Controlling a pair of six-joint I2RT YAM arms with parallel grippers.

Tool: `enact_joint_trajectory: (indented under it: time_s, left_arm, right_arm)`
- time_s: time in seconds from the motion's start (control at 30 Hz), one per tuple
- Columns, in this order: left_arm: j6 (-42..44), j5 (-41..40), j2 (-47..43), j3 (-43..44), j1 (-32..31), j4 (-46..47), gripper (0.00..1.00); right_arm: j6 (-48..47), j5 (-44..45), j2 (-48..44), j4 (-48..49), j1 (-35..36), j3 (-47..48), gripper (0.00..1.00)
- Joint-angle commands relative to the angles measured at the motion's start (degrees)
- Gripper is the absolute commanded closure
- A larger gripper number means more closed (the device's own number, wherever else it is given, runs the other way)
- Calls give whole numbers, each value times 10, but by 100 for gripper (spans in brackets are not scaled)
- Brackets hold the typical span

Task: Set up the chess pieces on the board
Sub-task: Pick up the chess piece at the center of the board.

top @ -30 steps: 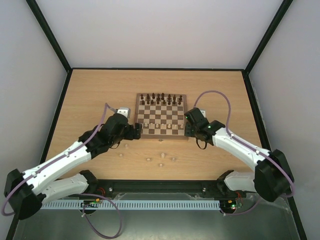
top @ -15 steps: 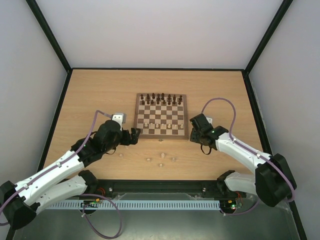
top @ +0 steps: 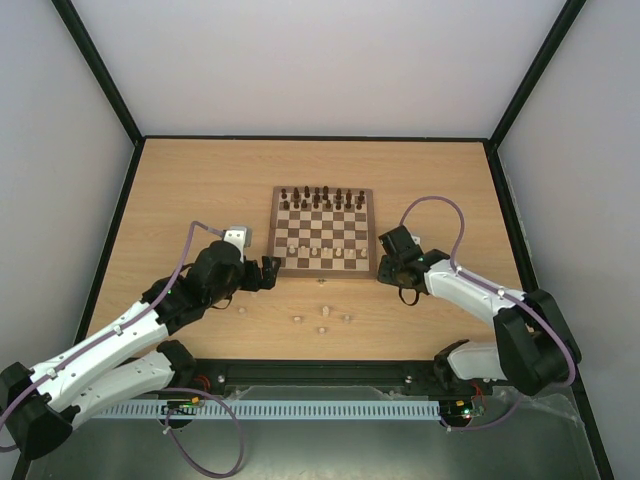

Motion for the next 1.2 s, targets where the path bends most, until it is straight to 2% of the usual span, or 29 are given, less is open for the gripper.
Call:
enact_joint_trajectory:
  time_s: [0.0,0.53,1.17]
  left_arm:
    - [0,1,-7,-3,-1,4,1]
    - [-6,-3,-6,-7,-1,7,1]
    - [-4,-9,1,-10,-1,13,1]
  right_arm:
    - [-6,-4,7,2,-3,-13,68]
    - [-9,-17,12,19,-2,-37,73]
    - [-13,-4,37,15,-2,3,78]
